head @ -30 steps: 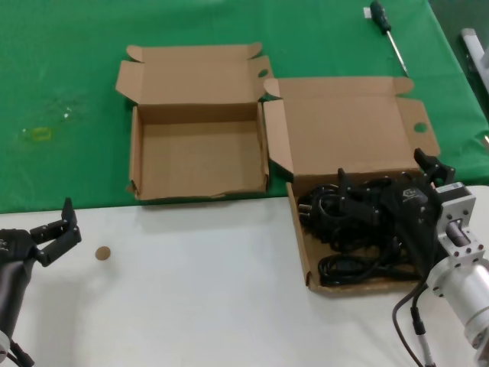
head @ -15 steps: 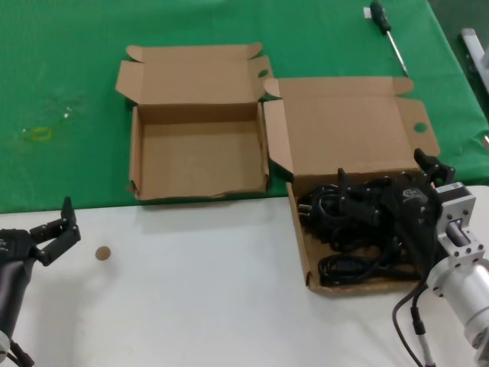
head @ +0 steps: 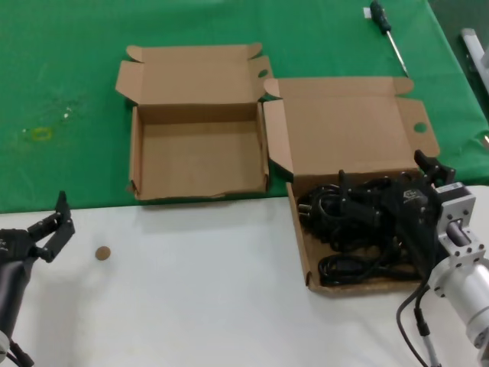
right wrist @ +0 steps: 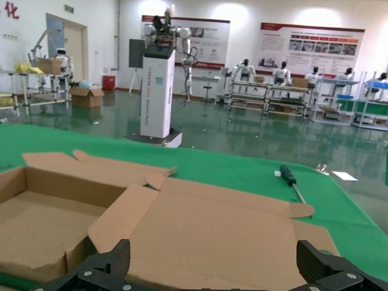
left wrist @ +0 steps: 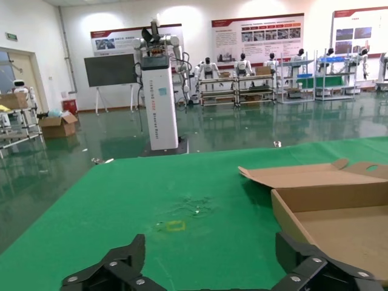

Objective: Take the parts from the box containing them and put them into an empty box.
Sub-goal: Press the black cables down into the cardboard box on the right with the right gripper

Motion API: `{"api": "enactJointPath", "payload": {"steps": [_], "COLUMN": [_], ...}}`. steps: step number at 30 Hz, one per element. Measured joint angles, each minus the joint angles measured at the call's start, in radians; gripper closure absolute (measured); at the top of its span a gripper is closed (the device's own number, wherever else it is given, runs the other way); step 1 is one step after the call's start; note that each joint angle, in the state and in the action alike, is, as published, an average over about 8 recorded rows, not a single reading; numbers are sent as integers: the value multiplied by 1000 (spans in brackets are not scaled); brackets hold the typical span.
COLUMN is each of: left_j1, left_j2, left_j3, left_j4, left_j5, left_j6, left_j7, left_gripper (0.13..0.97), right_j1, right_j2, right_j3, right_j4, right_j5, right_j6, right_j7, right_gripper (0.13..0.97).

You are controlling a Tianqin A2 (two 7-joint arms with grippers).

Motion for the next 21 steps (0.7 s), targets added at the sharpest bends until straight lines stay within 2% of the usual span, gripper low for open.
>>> {"api": "enactJointPath", "payload": {"steps": [6,7,15,19,21], "left_j1": [0,0,0,0,0], "left_j2": [0,0,0,0,0], "left_j3": [0,0,0,0,0], "left_j4": [0,0,0,0,0], "left_j5": [0,0,0,0,0], "left_j6": [0,0,0,0,0], "left_j7": [0,0,0,0,0], "left_gripper": [396,396,618,618,664], "right_j1": [7,9,48,81,100], "right_j2": [50,63,195,279,317], "right_j3": [-28,-32,-52,-66,-72], "right_j4": [2,3,2,-9,-18], "right_j5": [11,12,-1,-17,-23], "right_j6": [-6,-12,-125,-224,-279], "right_j7": [4,6,20,24,17], "right_gripper": [129,129,129,129,129]}}
